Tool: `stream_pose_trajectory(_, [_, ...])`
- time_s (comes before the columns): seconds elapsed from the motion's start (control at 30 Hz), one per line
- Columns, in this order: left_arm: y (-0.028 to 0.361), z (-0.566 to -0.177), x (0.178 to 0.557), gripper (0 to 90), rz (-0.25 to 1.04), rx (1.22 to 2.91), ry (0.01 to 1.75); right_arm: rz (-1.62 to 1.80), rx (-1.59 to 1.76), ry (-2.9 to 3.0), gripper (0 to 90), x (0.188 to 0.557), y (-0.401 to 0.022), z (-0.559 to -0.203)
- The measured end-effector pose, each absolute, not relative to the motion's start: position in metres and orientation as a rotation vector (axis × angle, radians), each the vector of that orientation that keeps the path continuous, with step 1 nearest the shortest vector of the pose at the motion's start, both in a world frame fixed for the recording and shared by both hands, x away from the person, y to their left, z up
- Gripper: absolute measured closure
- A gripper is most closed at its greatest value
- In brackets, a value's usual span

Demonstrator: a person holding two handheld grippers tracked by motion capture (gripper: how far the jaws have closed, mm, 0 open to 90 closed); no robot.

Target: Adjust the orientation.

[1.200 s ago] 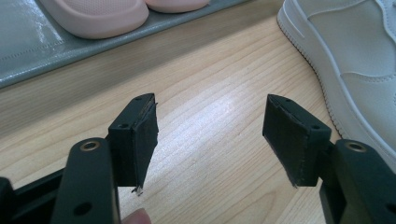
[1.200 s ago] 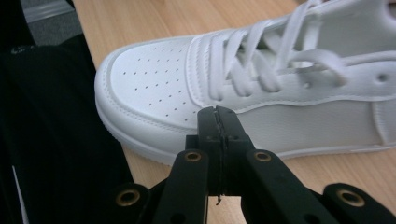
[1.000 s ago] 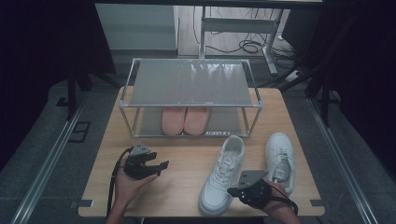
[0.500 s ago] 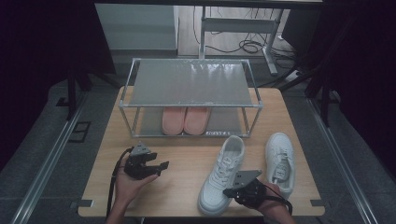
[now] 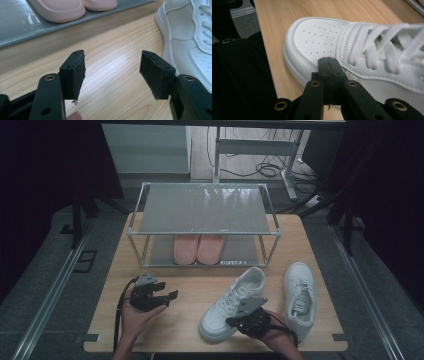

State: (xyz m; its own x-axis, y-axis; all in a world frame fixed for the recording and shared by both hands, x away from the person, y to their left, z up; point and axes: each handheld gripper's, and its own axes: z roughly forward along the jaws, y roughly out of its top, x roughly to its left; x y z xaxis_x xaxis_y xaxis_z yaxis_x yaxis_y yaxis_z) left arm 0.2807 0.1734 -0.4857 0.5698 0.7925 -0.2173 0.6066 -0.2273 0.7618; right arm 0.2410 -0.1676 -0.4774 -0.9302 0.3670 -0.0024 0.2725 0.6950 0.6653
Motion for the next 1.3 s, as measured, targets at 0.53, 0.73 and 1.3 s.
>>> stream_pose_trajectory(0.53, [0.189, -0.483, 0.281, 37.9, 0.272, 1.888, 1.165, 1.077, 0.557, 2.743, 90.0, 0.268, -0.127, -0.480])
stream_pose_trajectory(0.73, [0.191, -0.483, 0.281, 38.0, 0.273, 1.883, 1.173, 1.095, 0.588, 2.717, 90.0, 0.277, -0.116, -0.482])
stream_pose_trajectory(1.3, [0.189, -0.484, 0.280, 37.9, 0.270, 1.898, 1.161, 1.158, 0.600, 2.639, 90.0, 0.271, -0.118, -0.473])
